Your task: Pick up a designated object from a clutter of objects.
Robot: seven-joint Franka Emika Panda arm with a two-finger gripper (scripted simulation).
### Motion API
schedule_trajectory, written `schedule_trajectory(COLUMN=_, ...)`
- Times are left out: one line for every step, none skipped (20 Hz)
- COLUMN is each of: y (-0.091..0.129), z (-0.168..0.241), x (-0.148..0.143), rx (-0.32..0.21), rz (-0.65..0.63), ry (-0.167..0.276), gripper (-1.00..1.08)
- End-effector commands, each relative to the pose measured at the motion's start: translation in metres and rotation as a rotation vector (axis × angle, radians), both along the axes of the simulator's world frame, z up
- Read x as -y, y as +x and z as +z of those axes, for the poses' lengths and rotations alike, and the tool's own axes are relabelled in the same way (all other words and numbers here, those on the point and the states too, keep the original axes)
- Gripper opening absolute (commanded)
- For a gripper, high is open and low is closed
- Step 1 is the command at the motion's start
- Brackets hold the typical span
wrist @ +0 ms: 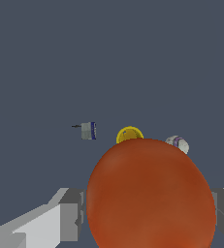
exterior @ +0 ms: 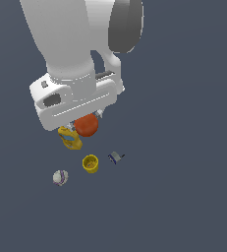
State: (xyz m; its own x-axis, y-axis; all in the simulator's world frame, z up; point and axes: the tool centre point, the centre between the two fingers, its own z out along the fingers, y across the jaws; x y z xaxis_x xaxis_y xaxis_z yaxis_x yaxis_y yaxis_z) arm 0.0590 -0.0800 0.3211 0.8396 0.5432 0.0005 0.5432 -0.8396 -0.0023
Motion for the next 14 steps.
schedule_trajectory(y=0.004, z=0.018, x=0.02, rx=0.001, rz=0.001, ry=0.0, gripper=-1.0)
schedule_trajectory(y=0.005, z=0.024, x=0.026, rx=0.001, rz=0.001, ry=-0.001, gripper=-1.0)
schedule_trajectory(y=0.007, z=0.029, x=0.032, rx=0.001, rz=0.001, ry=-0.001, gripper=-1.0)
schedule_trajectory(y=0.008, z=0.034, x=0.037, rx=0.001, rz=0.001, ry=-0.001, gripper=-1.0)
schedule_trajectory(y=0.009, z=0.038, x=0.042, rx=0.001, rz=0.001, ry=-0.002, gripper=-1.0)
schedule_trajectory(y=0.011, z=0.042, x=0.047, rx=0.001, rz=0.001, ry=-0.002, gripper=-1.0)
schedule_trajectory(y=0.012, z=0.046, x=0.05, rx=0.001, rz=0.001, ry=-0.002, gripper=-1.0)
schedule_trajectory(y=0.013, z=0.049, x=0.054, rx=0.001, rz=0.001, ry=-0.002, gripper=-1.0)
schedule_trajectory(y=0.014, z=0.052, x=0.057, rx=0.001, rz=0.001, ry=-0.002, gripper=-1.0)
schedule_trajectory(y=0.014, z=0.054, x=0.06, rx=0.001, rz=0.001, ry=-0.002, gripper=-1.0)
schedule_trajectory(y=0.015, z=0.056, x=0.063, rx=0.001, rz=0.001, ry=-0.002, gripper=-1.0)
schedule_trajectory(y=0.016, z=0.058, x=0.065, rx=0.001, rz=0.001, ry=-0.002, gripper=-1.0)
schedule_trajectory(y=0.016, z=0.06, x=0.067, rx=0.001, rz=0.001, ry=-0.002, gripper=-1.0)
schedule_trajectory(y=0.017, z=0.061, x=0.068, rx=0.001, rz=0.001, ry=-0.002, gripper=-1.0)
